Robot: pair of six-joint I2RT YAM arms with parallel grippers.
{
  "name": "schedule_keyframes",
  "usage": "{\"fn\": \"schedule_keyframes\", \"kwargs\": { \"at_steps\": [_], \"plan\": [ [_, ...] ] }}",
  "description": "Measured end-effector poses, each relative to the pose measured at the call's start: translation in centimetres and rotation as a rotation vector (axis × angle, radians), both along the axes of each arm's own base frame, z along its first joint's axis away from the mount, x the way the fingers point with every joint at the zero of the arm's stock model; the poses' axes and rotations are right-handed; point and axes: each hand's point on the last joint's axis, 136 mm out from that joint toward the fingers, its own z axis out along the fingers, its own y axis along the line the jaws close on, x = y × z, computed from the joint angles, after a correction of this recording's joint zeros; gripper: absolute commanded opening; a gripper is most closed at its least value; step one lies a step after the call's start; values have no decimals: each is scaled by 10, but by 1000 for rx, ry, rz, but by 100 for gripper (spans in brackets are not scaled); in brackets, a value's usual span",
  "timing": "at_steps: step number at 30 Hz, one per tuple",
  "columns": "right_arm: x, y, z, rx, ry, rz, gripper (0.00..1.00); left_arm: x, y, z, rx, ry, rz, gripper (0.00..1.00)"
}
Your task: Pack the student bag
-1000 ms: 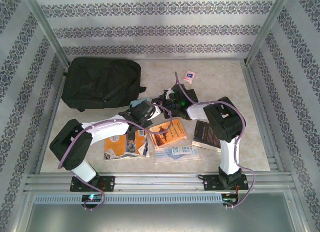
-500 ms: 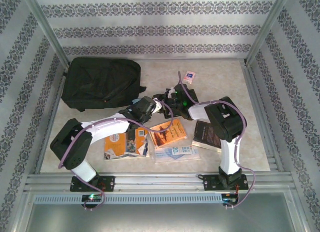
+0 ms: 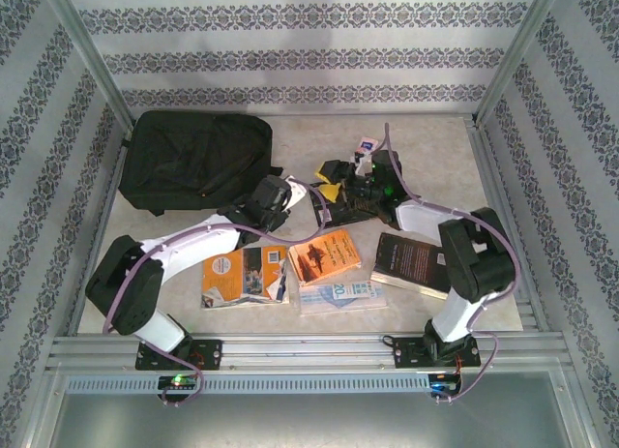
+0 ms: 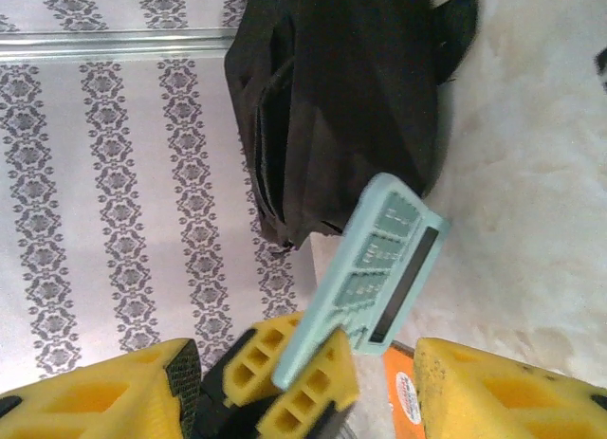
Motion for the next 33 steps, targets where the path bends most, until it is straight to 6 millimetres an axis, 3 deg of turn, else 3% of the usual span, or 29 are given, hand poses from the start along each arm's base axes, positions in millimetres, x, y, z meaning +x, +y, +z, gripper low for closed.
{"fn": "schedule_keyframes", "kwargs": {
  "at_steps": [3,8,14,18,24,30,33],
  "plan": [
    [-10,-10,5,-72,-31,-19,62,1,-1,28,-145,-21,35,13],
    [-22,-25,15,-157,-93,-59,62,0,2,92,-439,-107,100,13],
    [-37,-31,-3,-161,-67,-84,64,-6,8,150,-856,-180,194,13],
    [-40,-16,-4,-99,-77,-65,64,-10,9,154,-1089,-145,247,13],
    [-37,11,24,58,-156,-36,64,-13,4,138,-1361,-29,328,12],
    [-33,22,38,157,-193,-25,51,-13,0,137,-1543,37,354,10],
    [-32,25,40,191,-197,-24,37,-13,0,138,-1596,50,364,10]
  ]
}}
